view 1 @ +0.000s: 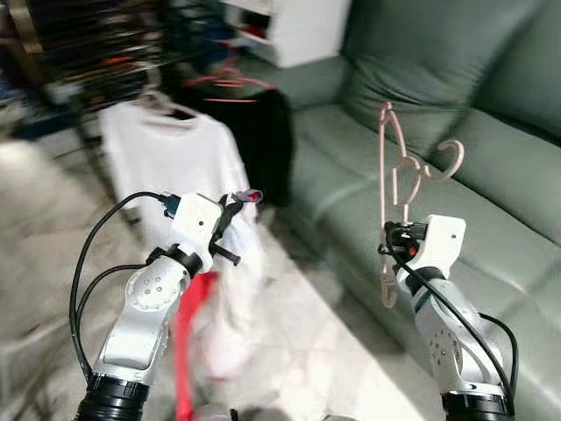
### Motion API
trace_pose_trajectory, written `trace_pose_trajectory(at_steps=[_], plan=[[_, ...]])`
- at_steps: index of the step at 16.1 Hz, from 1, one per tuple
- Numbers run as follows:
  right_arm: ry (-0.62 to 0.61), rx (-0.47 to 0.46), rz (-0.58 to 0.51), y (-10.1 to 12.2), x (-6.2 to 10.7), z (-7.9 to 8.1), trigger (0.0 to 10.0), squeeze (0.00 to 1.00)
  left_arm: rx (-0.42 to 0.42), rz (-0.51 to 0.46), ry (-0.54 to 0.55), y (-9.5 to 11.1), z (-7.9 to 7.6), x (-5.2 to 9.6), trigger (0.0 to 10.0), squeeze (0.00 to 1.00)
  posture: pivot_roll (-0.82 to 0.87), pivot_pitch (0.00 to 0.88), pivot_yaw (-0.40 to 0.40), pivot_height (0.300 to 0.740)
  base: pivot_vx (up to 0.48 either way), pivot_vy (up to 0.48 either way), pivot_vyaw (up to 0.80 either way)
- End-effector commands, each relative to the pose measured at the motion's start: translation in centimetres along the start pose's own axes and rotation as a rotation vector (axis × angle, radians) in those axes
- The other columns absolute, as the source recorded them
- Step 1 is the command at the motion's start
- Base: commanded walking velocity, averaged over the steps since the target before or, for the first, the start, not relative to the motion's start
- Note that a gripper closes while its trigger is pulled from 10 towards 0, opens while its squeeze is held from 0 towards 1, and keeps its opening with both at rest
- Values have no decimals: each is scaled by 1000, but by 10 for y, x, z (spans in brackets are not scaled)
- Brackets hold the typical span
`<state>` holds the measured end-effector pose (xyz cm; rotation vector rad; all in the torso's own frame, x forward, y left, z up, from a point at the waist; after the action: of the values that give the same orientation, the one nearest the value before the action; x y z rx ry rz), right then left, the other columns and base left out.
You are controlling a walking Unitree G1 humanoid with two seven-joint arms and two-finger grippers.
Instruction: Hang hanger
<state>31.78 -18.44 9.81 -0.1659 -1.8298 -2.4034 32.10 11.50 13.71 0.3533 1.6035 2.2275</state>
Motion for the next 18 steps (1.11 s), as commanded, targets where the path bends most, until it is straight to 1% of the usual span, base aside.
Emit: trace_pose_trajectory(at_steps=[1, 2, 6, 7, 9, 16, 18], plan=[[-4, -4, 4, -1, 0, 1, 10000, 0, -20, -14, -9, 6, 2, -1, 10000, 0, -7, 53, 26, 740, 0, 0, -800], [-4, -3, 6, -1, 0, 1, 10000, 0, -15, -19, -32, 7, -2, -1, 10000, 0, -6, 57, 26, 740, 0, 0, -800], [-3, -2, 9, -1, 0, 1, 10000, 0, -3, -27, -82, 9, -8, 1, 10000, 0, -7, 67, 24, 740, 0, 0, -800], [-2, -2, 9, -1, 0, 1, 10000, 0, 16, -31, -98, 9, -10, 2, 10000, 0, -7, 67, 24, 740, 0, 0, -800], [-1, -3, 16, -3, 1, 0, 10000, 0, 10, -36, -101, 10, -10, 3, 10000, 0, -6, 69, 24, 740, 0, 0, -800], [2, 1, 20, -3, 0, 0, 10000, 0, 25, -32, -116, 10, -11, 4, 10000, 0, -6, 68, 20, 740, 0, -277, -800], [3, 2, 20, -3, 0, -1, 10000, 0, 18, -30, -112, 10, -10, 4, 10000, 0, -7, 66, 18, 740, 0, 0, -800]])
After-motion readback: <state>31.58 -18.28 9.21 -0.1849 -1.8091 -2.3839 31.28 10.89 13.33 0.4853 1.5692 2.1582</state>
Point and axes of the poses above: a point about 5 cm out from each wrist's last joint towards the gripper, its own x axis pointing back from the gripper into the wrist, its own y axis along the axis of the wrist's last joint, z = x × y, the point moved 4 cm from there along -x, pointing out of the wrist towards the gripper, and after that the axes turned 6 degrees about -x, right-handed, at the moved point
